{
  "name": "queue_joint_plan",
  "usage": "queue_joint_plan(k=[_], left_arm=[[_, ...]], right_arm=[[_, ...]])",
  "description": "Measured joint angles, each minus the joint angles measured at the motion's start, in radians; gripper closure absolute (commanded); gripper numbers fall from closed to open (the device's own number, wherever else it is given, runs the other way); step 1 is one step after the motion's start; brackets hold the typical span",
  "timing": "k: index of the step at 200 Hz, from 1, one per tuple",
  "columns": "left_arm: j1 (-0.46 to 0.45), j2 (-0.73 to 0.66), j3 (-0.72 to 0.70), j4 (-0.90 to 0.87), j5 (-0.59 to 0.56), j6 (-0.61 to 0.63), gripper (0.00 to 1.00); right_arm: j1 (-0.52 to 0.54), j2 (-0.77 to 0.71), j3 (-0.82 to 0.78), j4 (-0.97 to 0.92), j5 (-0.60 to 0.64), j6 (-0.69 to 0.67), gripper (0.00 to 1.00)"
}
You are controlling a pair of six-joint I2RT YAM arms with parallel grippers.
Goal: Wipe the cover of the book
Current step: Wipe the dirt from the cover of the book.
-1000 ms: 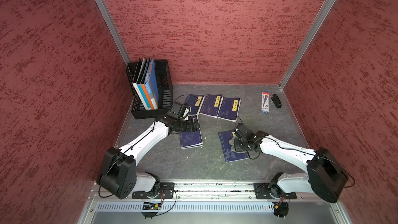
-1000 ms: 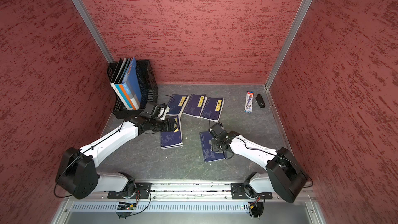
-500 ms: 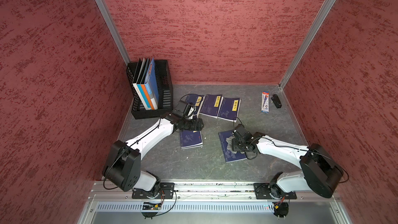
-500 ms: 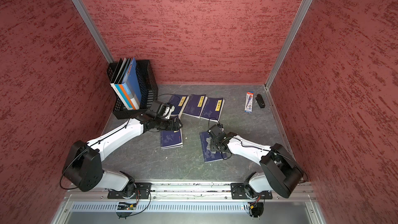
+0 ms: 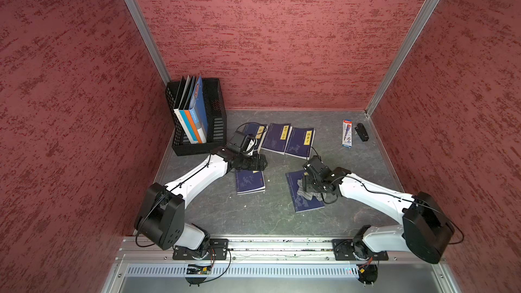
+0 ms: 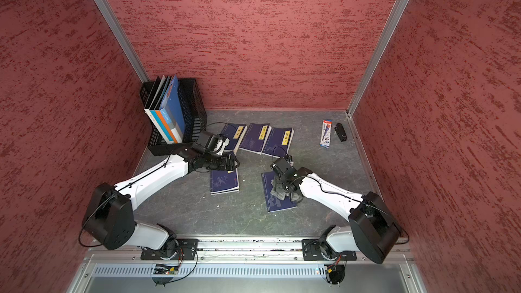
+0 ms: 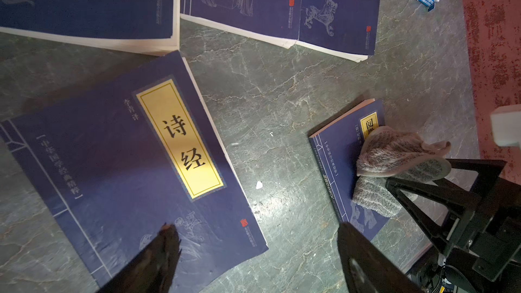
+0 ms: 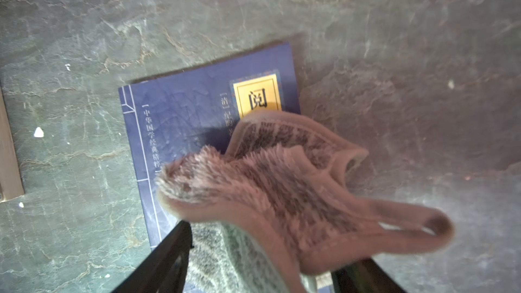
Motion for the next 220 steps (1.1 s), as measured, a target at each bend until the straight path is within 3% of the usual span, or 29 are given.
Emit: queue_joint_plan(k=[34, 63, 86, 114, 135, 176, 220], left_arm=[[0.000, 0.000, 0.007, -0.001, 0.000, 0.005, 0.11], [0.000, 0.000, 0.007, -0.007, -0.004, 0.009, 0.11], [0.000, 0.000, 0.007, -0.012, -0.010, 0.013, 0.11], [0.000, 0.000, 0.007, -0.019, -0.019, 0.017, 0.11], [0.000, 0.000, 0.007, -0.019, -0.022, 0.017, 0.11], [0.000, 0.000, 0.007, -0.018, -0.021, 0.017, 0.11], [0.000, 0.018, 0.007, -0.017, -0.018, 0.018, 0.11]], right_arm=[[0.000, 0.045, 0.022, 0.011, 0.033, -0.013, 0.19], [-0.002, 0.152, 0.031, 0.052, 0.063, -0.017, 0.25], [-0.006, 0.196, 0.030, 0.100, 0.062, -0.024, 0.40], [-0.012, 0.192, 0.009, 0.156, 0.061, -0.027, 0.68], [-0.014, 0.147, -0.030, 0.170, 0.060, -0.026, 0.76], [-0.015, 0.008, -0.145, 0.158, 0.008, -0.012, 0.82], [0.000, -0.110, -0.244, 0.172, -0.063, 0.041, 0.81]])
